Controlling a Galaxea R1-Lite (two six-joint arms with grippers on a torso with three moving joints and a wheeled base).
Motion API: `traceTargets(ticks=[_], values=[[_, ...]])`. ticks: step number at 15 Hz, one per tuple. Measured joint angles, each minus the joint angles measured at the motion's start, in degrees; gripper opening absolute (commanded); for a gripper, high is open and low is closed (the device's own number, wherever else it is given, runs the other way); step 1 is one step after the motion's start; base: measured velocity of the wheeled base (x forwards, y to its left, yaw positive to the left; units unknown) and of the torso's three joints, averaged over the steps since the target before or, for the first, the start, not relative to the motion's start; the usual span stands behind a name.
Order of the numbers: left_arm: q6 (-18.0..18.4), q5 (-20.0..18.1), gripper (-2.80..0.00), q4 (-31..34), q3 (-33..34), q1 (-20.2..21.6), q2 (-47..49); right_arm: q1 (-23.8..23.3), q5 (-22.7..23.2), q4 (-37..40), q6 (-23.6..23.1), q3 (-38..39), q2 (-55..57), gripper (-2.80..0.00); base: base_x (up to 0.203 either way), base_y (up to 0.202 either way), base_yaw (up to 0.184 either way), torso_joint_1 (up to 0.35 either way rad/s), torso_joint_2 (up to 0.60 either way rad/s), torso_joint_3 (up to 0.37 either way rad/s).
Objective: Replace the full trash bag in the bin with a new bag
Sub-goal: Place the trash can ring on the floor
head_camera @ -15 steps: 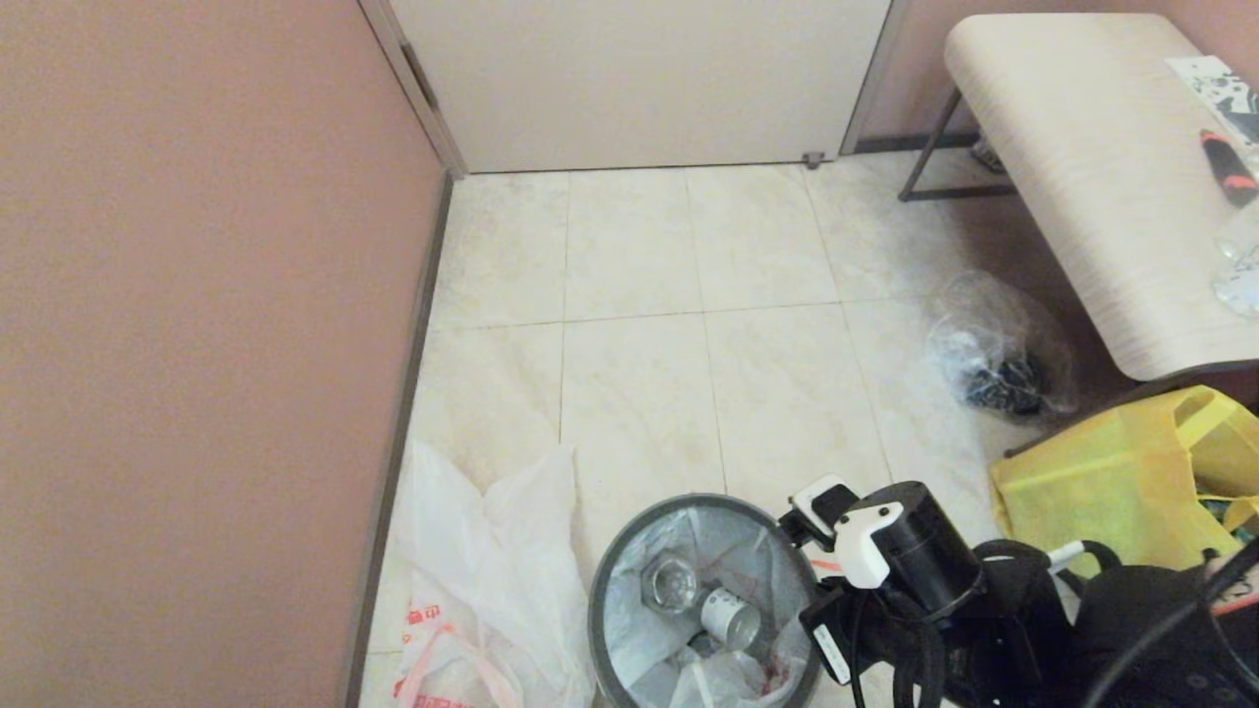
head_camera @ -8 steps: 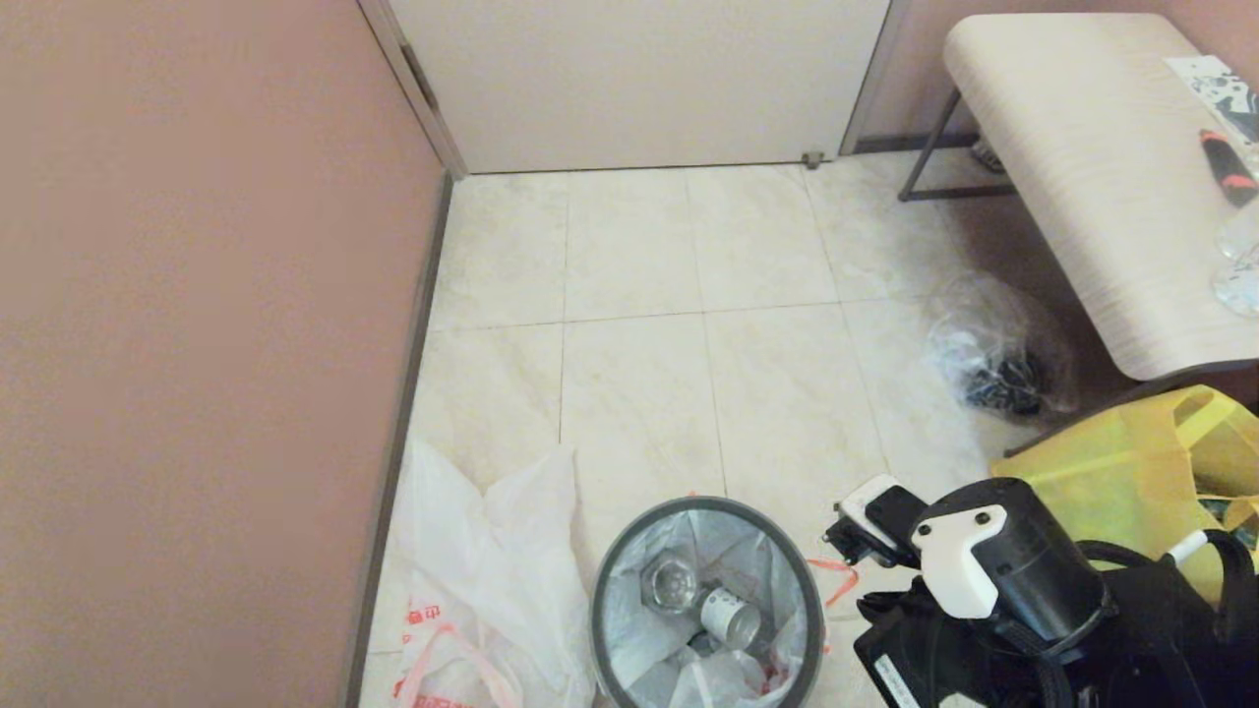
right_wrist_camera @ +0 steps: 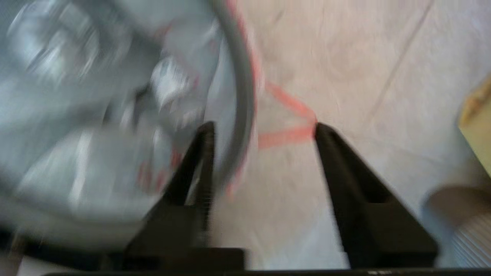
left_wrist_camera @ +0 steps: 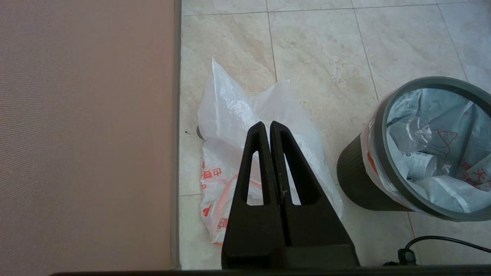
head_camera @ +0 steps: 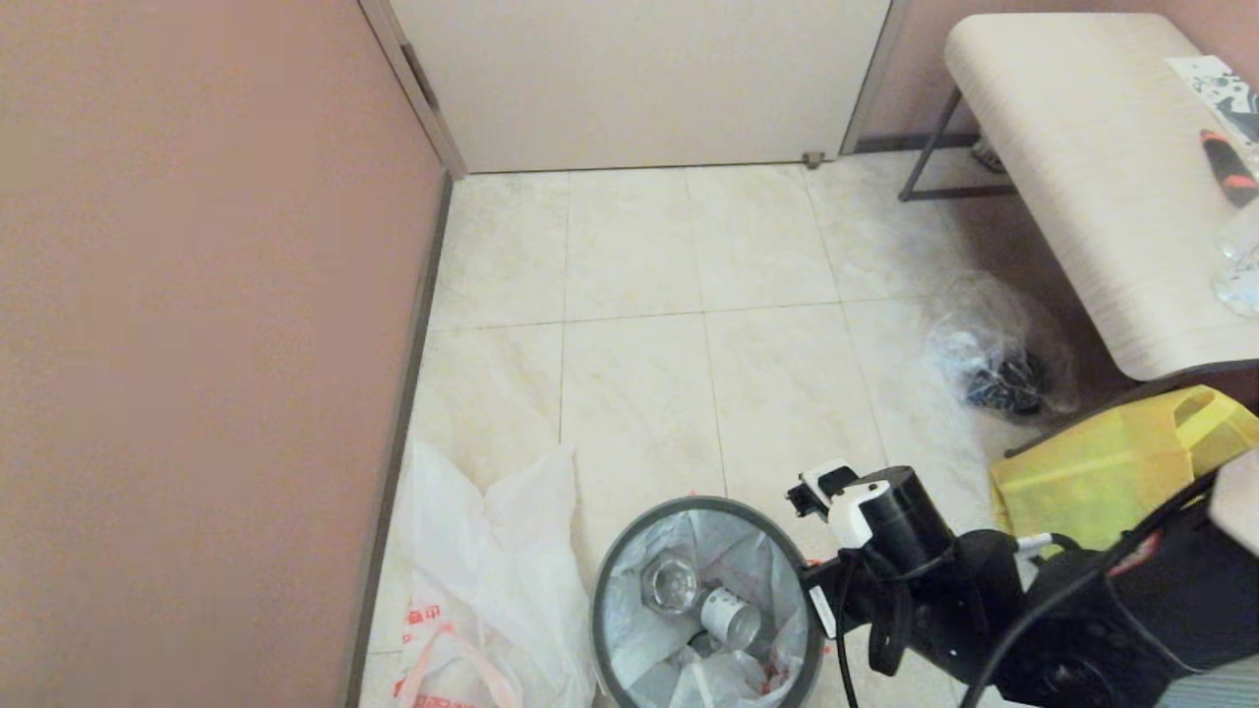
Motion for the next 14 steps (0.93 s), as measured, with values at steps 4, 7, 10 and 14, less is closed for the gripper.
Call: traceTargets(ticks=[4,7,10,14], values=[[0.0,0.0,-2.80,0.0,0.0,0.0,0.0,-4.1,0.4,-7.6,-1.9,-1.2,7.6,0.00,0.000,0.000,0.000,0.000,0.00,0.000],[0.0,0.0,-2.80,0.0,0.0,0.0,0.0,-5.0,0.5,-7.7,-3.6,-1.4,10.0,0.00,0.000,0.000,0.000,0.000,0.00,0.000],[0.0,0.0,-2.80,0.0,0.0,0.0,0.0,-4.6,0.5,-7.8,-4.4,-1.5,11.1,-2.80,0.000,0.000,0.000,0.000,0.00,0.000],[0.0,0.0,-2.80,0.0,0.0,0.0,0.0,-3.8,0.4,-7.8,-5.4,-2.6,13.0,-2.80,0.000,0.000,0.000,0.000,0.00,0.000]])
